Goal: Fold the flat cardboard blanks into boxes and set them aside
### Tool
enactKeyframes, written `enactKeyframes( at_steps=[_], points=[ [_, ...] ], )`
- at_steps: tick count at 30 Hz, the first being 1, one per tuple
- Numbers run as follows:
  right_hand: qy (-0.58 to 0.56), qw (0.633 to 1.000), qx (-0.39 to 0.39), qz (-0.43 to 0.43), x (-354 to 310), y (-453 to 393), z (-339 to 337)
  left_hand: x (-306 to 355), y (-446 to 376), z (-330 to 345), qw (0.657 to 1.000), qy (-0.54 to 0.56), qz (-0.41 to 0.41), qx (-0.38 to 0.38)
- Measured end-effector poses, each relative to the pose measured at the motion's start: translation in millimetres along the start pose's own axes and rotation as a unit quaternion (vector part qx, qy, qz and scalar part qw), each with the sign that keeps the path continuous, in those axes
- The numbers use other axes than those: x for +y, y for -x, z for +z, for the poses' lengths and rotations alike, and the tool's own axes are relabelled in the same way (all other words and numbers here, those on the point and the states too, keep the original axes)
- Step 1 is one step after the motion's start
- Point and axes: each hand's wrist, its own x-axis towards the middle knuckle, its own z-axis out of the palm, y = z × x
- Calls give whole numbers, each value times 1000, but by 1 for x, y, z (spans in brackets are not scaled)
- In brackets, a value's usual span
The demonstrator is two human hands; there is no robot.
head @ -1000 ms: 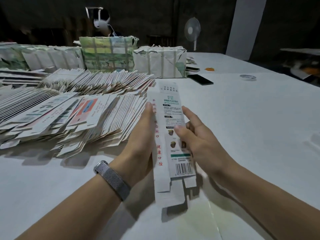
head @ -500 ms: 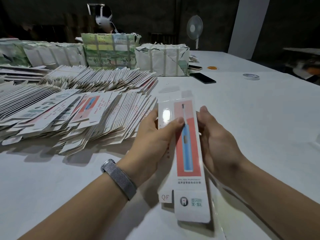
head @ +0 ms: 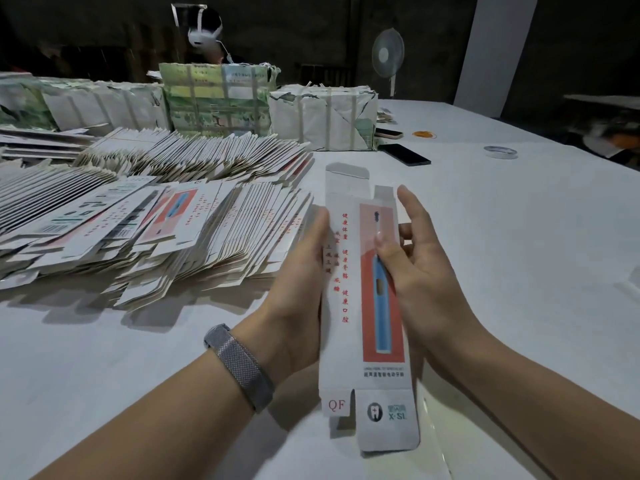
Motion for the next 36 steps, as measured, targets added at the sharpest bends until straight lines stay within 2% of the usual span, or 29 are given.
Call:
enactKeyframes(
  at_steps=[4,7,16,22,25,30,36],
  points=[
    [51,999,9,-12,1,0,1,-1,-6,-6,1000,-7,4,20],
    [68,997,6,-25,1,0,0,-3,-12,-11,1000,-8,-13,-9],
    [82,996,18,-35,0,0,0,-5,-20,-10,999,40,-11,-25],
    [-35,998,-23,36,-3,1,-1,-5,-17,-10,998,37,-13,-51],
    [-75,994,-68,42,-5,1,-1,-7,-19,-13,998,26,-21,-49],
    [-159,979,-94,80,-5,-1,-2,-5,-18,-14,997,36,-41,-63],
    [-177,976,-95,82,-2,-5,-5,-4,-18,-15,998,18,-28,-52]
  ],
)
